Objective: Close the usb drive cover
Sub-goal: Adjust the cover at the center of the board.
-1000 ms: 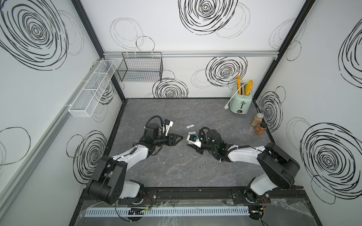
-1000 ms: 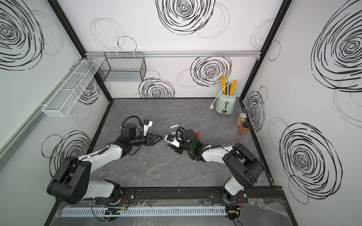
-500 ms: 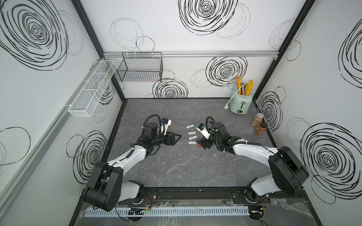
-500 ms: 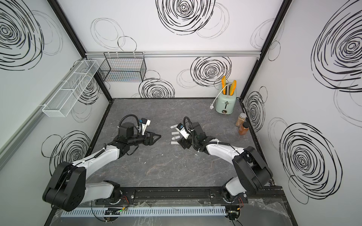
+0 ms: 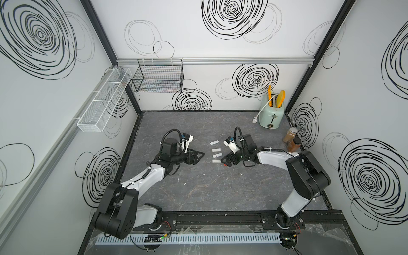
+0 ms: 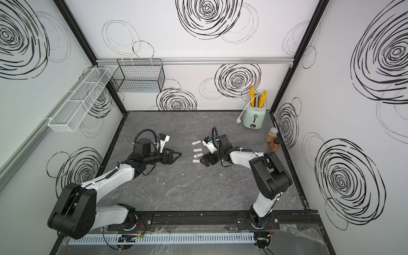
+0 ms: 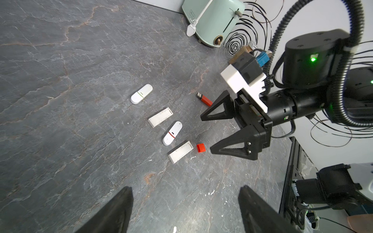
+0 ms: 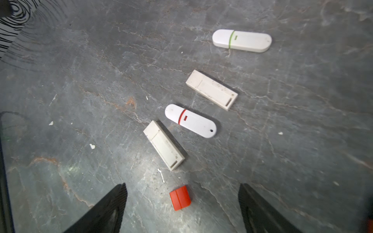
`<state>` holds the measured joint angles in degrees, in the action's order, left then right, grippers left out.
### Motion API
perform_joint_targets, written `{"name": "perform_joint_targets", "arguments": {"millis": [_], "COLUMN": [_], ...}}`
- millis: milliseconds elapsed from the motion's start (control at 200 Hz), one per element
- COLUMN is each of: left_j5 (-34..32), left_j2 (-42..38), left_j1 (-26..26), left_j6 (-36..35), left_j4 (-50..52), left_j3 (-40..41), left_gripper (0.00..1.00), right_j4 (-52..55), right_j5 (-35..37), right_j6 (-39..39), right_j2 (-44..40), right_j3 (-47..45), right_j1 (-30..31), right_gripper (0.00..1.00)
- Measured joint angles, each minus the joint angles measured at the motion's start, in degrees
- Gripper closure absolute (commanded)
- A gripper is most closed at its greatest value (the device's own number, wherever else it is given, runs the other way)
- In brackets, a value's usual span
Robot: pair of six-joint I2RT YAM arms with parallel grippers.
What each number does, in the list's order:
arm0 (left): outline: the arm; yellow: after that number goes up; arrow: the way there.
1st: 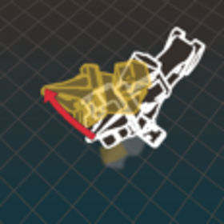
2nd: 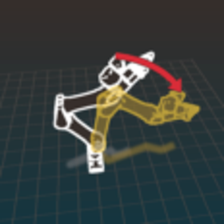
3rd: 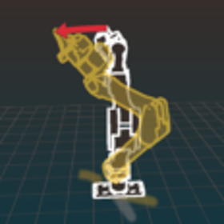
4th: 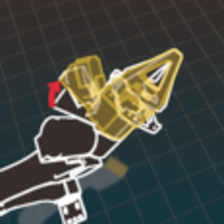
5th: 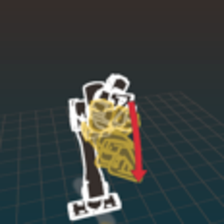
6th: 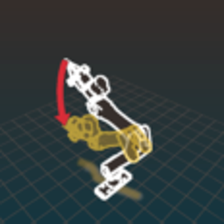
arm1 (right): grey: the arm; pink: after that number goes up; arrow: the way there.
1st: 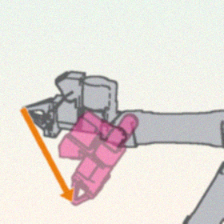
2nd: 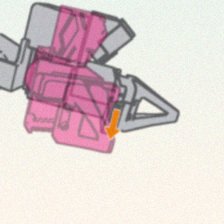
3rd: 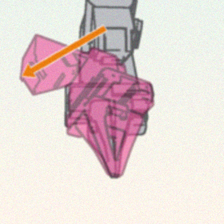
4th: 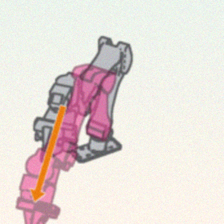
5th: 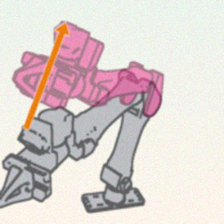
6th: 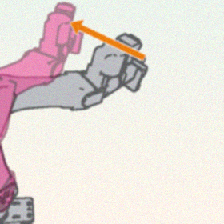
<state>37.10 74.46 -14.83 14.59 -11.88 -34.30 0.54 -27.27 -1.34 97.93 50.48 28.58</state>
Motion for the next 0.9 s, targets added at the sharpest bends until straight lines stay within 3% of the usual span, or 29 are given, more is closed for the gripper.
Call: {"name": "perform_joint_targets", "arguments": {"millis": [365, 900], "left_j5": [-0.1, -0.2], "left_j2": [0.0, 0.0], "left_j1": [0.0, 0.0], "left_j6": [-0.3, -0.5], "left_j4": [0.3, 1.1], "left_j3": [-0.1, -0.8], "left_gripper": [0.10, 0.09], "right_j4": [2.6, 5.6], "right_j5": [-5.2, -6.8], "right_j6": [1.5, 1.7], "right_j2": [8.0, 5.3], "right_j3": [6.3, 3.0], "right_j1": [0.1, 2.3], "right_gripper": [0.20, 0.23]}}
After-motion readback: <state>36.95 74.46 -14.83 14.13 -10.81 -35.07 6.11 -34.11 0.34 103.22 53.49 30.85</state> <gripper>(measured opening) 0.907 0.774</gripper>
